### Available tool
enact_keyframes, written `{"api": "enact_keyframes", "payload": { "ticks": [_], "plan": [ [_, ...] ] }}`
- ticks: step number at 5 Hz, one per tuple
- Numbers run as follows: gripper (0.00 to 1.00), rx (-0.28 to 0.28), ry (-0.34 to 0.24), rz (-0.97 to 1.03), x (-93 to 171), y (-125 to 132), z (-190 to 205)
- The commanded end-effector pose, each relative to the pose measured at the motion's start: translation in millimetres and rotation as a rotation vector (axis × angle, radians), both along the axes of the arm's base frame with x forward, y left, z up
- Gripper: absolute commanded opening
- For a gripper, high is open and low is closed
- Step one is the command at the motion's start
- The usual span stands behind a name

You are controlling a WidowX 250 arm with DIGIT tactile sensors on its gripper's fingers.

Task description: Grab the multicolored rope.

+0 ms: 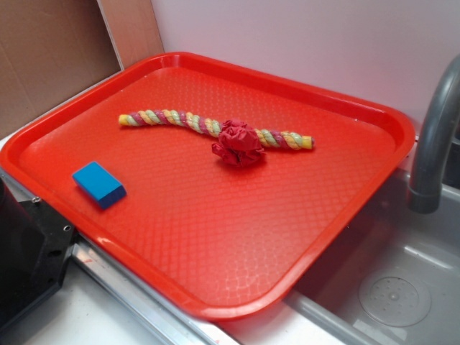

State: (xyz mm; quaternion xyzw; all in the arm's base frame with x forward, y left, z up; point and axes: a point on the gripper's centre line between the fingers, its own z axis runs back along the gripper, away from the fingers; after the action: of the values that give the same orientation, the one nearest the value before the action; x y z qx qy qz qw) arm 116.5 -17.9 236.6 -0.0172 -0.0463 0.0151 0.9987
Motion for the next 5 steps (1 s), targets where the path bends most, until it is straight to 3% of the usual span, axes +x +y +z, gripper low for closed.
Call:
{"api": "enact_keyframes", "payload": {
  "ticks": [1, 3, 4, 5],
  "plan": [
    [1.00, 0.000, 0.000, 0.000, 0.0, 0.0, 0.0],
    [1.00, 0.081, -0.005, -0.099, 29.5, 18.6, -17.1],
    [1.00, 0.136, -0.033, -0.280, 48.8, 32.4, -32.3],
    [1.00, 0.098, -0.030, -0.494, 72.0, 50.8, -54.6]
  ]
}}
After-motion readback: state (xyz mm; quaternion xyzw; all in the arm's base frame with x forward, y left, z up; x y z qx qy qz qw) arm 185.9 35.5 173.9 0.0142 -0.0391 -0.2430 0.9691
